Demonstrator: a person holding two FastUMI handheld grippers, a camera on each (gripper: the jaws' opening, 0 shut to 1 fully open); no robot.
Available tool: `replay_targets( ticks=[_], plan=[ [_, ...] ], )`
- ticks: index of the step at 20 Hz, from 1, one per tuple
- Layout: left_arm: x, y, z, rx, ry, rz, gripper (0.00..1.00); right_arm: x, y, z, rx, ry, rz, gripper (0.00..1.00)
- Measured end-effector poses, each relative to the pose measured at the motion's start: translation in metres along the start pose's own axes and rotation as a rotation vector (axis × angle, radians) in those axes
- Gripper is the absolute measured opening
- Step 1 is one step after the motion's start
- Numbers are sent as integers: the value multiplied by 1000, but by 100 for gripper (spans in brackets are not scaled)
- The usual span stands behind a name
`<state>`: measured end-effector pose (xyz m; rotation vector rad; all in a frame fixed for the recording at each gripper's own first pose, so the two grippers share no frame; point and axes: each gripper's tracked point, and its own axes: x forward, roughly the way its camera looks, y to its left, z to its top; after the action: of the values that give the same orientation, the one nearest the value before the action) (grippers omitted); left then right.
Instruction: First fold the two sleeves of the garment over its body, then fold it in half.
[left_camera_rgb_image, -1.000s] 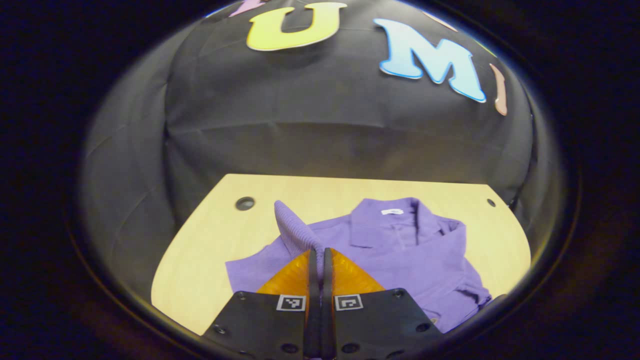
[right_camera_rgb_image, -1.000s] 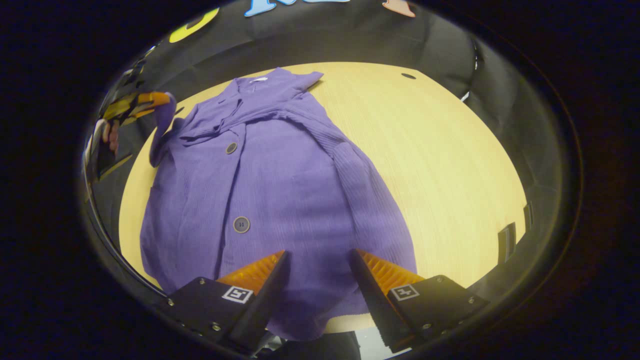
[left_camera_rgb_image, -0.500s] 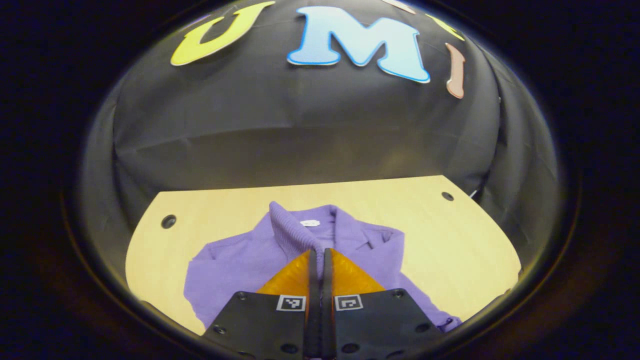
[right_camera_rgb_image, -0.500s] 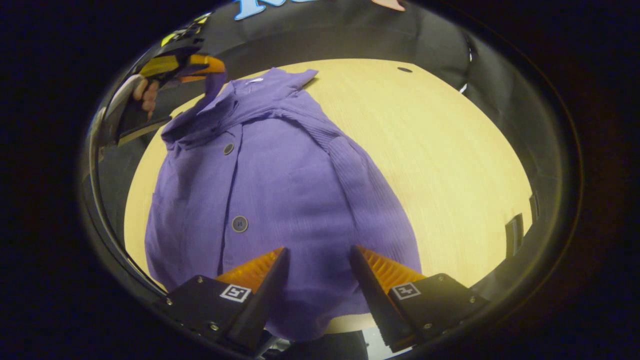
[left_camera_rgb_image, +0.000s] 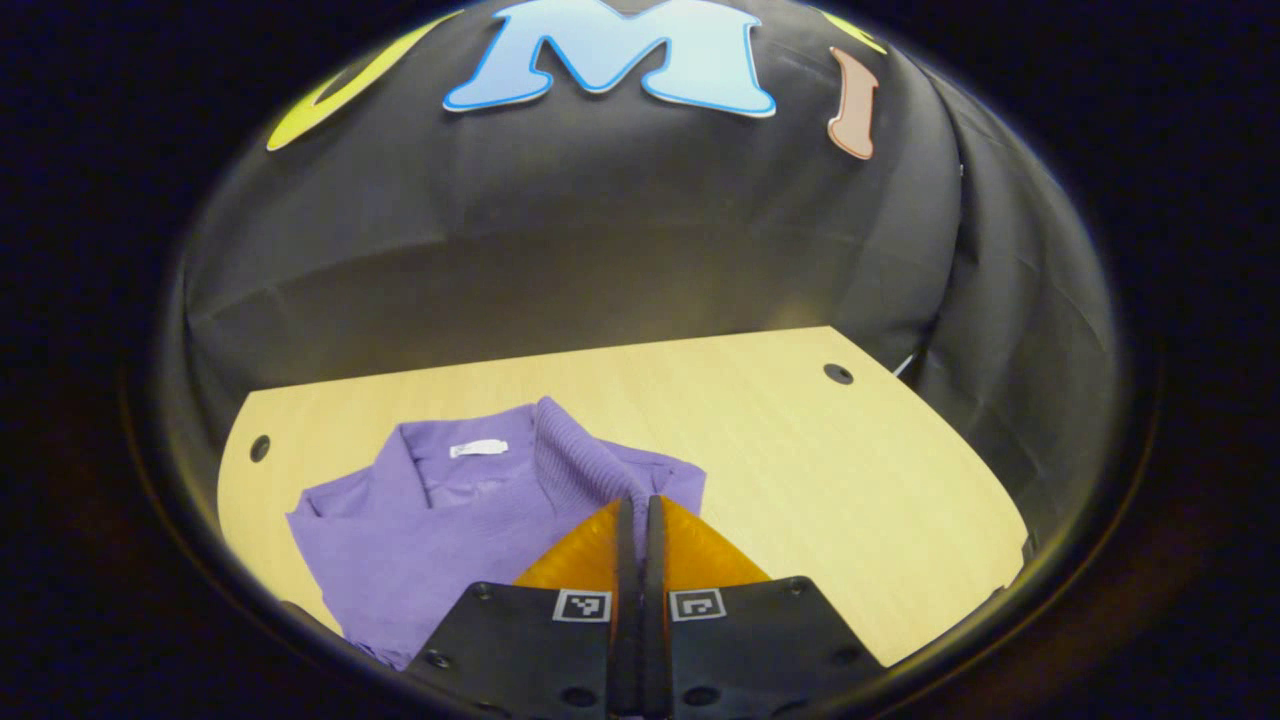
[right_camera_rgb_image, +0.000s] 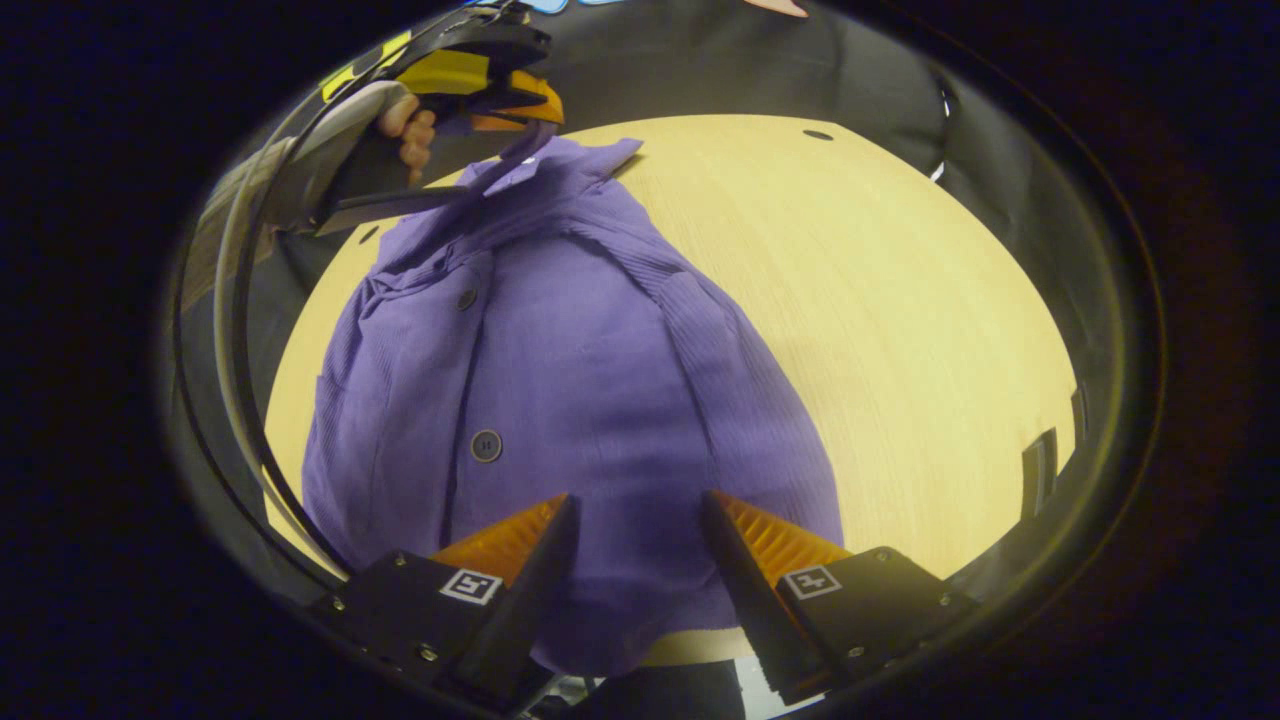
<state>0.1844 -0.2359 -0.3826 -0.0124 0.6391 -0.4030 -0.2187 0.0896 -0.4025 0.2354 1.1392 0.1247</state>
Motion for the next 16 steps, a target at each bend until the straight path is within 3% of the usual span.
replay_targets(
  ticks=[6,9,11,12,13,16],
  plan=[
    [16,1,-27,-78,69,19,8,-1,2,2,-6,-4,24,87],
    [13,-1,-27,-59,69,2,14,0,3,2,-13,-7,35,87],
    [7,-2,-26,-24,61,4,53,1,2,2,-24,-8,42,87],
    [3,-4,-23,-13,54,6,60,0,2,2,-30,-9,45,87],
    [-3,-8,-21,-14,52,-5,81,-1,3,3,-36,-8,47,87],
    [-21,-8,-22,-15,44,-12,84,-1,2,2,-55,-3,56,87]
  ],
)
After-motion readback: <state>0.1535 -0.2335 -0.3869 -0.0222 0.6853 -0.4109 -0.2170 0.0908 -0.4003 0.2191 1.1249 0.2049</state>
